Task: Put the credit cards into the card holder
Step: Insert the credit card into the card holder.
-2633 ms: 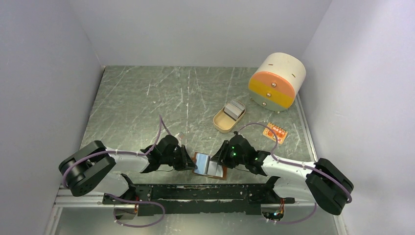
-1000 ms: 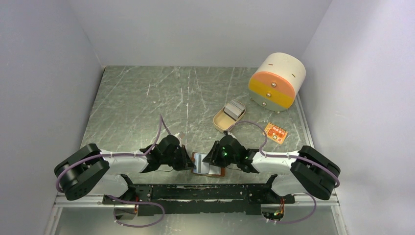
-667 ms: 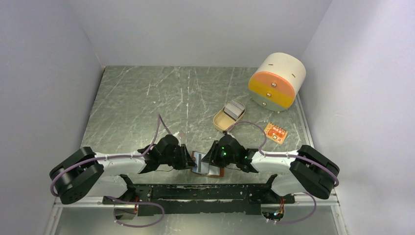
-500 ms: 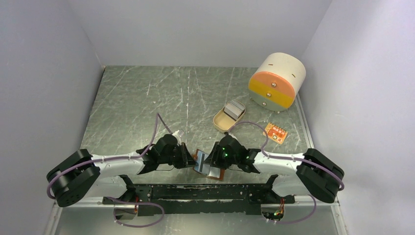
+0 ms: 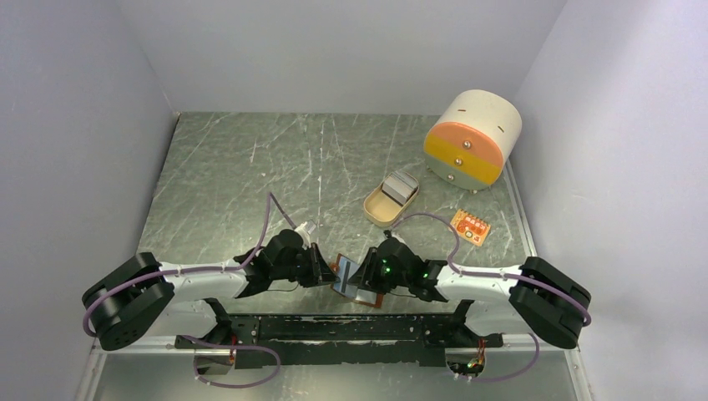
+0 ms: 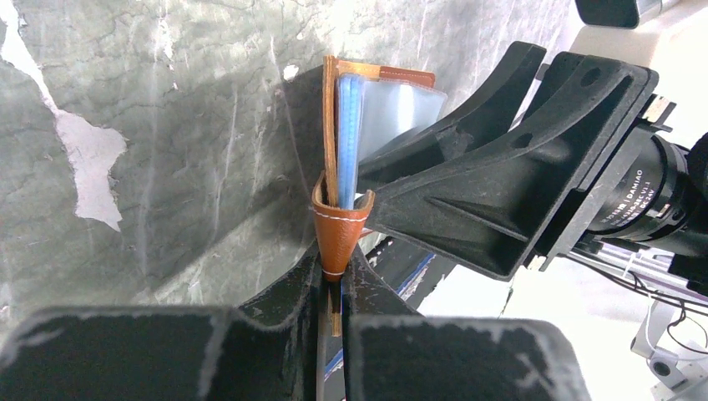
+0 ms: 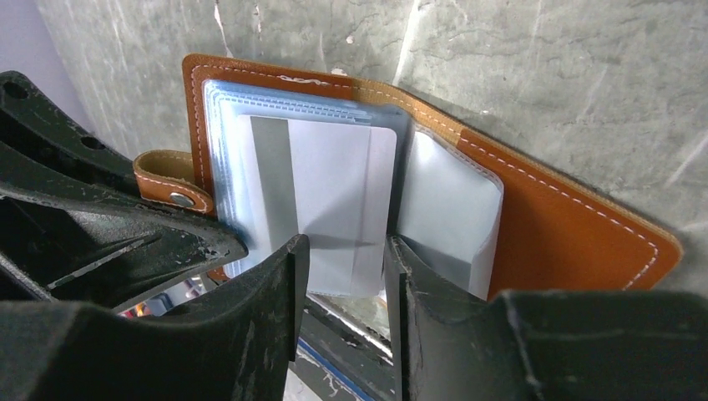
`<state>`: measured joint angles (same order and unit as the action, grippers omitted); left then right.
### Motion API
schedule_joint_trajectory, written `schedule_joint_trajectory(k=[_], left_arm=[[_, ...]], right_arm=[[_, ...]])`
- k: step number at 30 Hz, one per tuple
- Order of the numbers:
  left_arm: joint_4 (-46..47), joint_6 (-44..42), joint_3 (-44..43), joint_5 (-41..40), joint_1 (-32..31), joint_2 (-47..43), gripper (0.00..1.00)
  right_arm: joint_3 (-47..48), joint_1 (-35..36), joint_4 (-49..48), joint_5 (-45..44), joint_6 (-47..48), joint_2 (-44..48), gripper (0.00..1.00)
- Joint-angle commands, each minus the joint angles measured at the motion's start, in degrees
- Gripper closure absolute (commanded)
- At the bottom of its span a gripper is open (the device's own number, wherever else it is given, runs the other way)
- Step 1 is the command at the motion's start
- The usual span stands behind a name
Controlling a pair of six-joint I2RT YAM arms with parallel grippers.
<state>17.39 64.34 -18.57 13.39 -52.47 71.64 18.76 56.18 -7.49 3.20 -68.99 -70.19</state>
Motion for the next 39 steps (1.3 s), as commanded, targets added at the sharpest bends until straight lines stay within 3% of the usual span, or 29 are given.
schedule_joint_trajectory(k=[1, 20, 25, 31, 39], left_arm=[[4.1, 0.1, 0.5, 1.4, -0.5, -0.1, 0.91], [1.1, 0.4, 0.9, -0.8, -0.8, -1.2, 0.91], [0.9, 0.4, 0.4, -0.9, -1.1, -0.8, 0.85], [-0.3, -0.3, -0.1, -2.1, -1.6, -3.1, 0.73], [4.1, -0.7, 0.3, -1.3, -1.8, -3.2, 0.75]], right_arm=[[-1.8, 0.6, -8.2, 1.1, -1.5, -0.7, 0.59], [-4.1, 0.2, -23.0, 3.3, -3.1, -2.9, 0.68], [-3.9, 0.1, -23.9, 3.4, -3.2, -4.0, 0.69], [-3.1, -0.5, -14.4, 1.1, 2.2, -1.6, 0.69], [-2.9, -1.0, -6.5, -1.8, 6.6, 3.0, 0.66]])
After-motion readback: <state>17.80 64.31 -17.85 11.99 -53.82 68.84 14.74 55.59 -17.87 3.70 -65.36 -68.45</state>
